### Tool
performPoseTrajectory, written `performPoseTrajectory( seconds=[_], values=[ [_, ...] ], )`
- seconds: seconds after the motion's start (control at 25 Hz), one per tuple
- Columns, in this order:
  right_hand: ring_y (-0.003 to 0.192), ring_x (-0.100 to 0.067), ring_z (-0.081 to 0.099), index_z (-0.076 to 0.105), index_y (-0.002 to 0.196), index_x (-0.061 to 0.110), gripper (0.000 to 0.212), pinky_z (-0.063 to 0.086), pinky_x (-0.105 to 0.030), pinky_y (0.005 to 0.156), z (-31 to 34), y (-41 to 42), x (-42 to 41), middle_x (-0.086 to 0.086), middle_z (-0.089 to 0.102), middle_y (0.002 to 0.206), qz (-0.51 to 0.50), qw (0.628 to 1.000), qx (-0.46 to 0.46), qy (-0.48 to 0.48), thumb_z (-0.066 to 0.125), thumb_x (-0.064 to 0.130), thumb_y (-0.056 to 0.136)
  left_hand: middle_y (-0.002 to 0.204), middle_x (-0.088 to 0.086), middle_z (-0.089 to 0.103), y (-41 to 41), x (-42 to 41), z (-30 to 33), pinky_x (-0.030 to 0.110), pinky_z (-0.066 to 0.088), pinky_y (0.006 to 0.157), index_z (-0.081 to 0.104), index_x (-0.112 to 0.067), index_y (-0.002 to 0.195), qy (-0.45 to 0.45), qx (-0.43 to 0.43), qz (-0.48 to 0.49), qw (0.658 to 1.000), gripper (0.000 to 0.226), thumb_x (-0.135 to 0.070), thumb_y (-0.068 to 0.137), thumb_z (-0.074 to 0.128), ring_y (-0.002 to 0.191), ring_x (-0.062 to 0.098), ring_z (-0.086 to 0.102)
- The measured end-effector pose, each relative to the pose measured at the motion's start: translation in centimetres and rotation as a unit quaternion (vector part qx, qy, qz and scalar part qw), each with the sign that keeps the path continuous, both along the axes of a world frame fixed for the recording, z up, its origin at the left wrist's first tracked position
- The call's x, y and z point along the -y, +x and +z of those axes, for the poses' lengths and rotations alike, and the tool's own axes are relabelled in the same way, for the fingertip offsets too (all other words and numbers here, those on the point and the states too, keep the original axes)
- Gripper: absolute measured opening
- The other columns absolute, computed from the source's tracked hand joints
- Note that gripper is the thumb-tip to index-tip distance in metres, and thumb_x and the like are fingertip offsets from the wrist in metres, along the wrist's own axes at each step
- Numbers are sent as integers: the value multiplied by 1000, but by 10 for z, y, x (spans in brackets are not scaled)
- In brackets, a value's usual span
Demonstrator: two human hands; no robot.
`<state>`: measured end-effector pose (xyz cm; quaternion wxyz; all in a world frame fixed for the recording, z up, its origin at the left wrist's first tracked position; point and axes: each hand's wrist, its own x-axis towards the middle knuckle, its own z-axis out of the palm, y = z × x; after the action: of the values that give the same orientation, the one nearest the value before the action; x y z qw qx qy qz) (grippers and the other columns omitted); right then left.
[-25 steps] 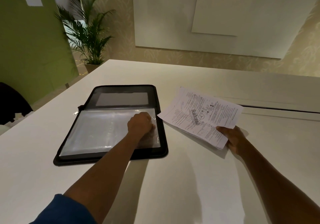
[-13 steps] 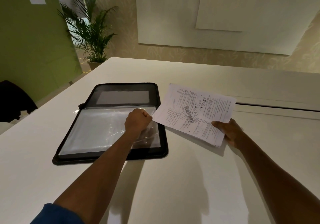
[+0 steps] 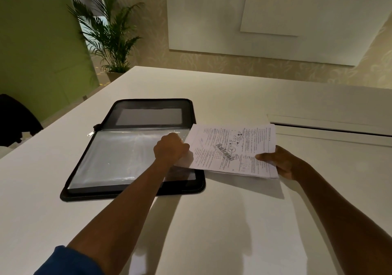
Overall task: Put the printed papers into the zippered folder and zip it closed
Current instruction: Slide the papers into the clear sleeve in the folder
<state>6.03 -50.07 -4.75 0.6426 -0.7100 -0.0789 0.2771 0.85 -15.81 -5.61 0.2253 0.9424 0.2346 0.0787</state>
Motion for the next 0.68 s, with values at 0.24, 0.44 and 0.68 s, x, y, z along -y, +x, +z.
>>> performPoseTrajectory(
  seconds=[0.24,0.44,0.68],
  values=[
    [98,-29,73,61,122,14,51,61,-34,70,5,1,2,-14,74,112,12,1000,-22,13,75,0,74,72,-5,61,9,17,5,27,43,59,56,-21,81,86,21,-5,996,33,-52,81,63,57,13,55],
    [96,-26,74,62,122,14,50,60,-30,69,9,7,2,-12,74,112,23,999,-21,24,72,-2,76,78,1,63,32,11,14,28,45,62,60,-17,83,85,-31,-8,996,21,-33,84,73,65,16,59],
    [90,-22,76,63,116,15,41,60,-25,66,9,16,3,-9,77,106,27,999,-39,12,67,-5,80,84,4,65,47,3,4,29,48,69,63,-15,90,43,-18,-1,999,23,-38,90,66,71,18,61]
  ],
)
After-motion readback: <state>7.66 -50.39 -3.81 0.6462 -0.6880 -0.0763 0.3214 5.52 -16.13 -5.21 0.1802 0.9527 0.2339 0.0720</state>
